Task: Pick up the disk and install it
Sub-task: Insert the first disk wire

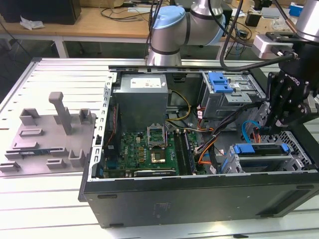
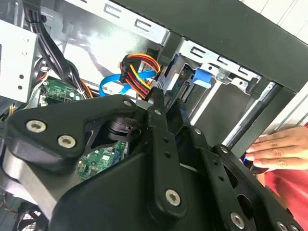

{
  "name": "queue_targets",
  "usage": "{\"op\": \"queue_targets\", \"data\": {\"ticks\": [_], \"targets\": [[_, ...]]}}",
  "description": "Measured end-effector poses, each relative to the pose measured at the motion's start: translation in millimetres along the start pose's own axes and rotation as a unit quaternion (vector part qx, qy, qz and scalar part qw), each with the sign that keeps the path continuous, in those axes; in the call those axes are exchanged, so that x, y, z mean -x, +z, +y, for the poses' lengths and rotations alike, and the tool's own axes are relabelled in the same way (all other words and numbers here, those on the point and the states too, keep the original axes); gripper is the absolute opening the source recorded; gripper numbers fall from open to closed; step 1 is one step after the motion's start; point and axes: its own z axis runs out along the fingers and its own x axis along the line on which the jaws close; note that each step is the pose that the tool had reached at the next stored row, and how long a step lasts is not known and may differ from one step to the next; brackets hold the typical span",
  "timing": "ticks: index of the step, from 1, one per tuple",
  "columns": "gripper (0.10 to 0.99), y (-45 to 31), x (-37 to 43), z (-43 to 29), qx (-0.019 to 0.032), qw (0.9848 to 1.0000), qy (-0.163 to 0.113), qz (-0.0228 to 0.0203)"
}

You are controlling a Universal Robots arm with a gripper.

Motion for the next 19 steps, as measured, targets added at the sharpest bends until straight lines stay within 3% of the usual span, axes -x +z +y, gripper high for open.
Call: {"op": "queue_targets", "data": {"ticks": [9,11,19], "targets": [[0.267,4.4,-2.2,3.0,0.0011,1.0000,0.004,0.0003],[0.267,4.6,-1.7,1.6,0.0031,1.0000,0.004,0.0017],[0.267,7.1,-0.2,0.2,0.0030,1.0000,0.004,0.0018]]}}
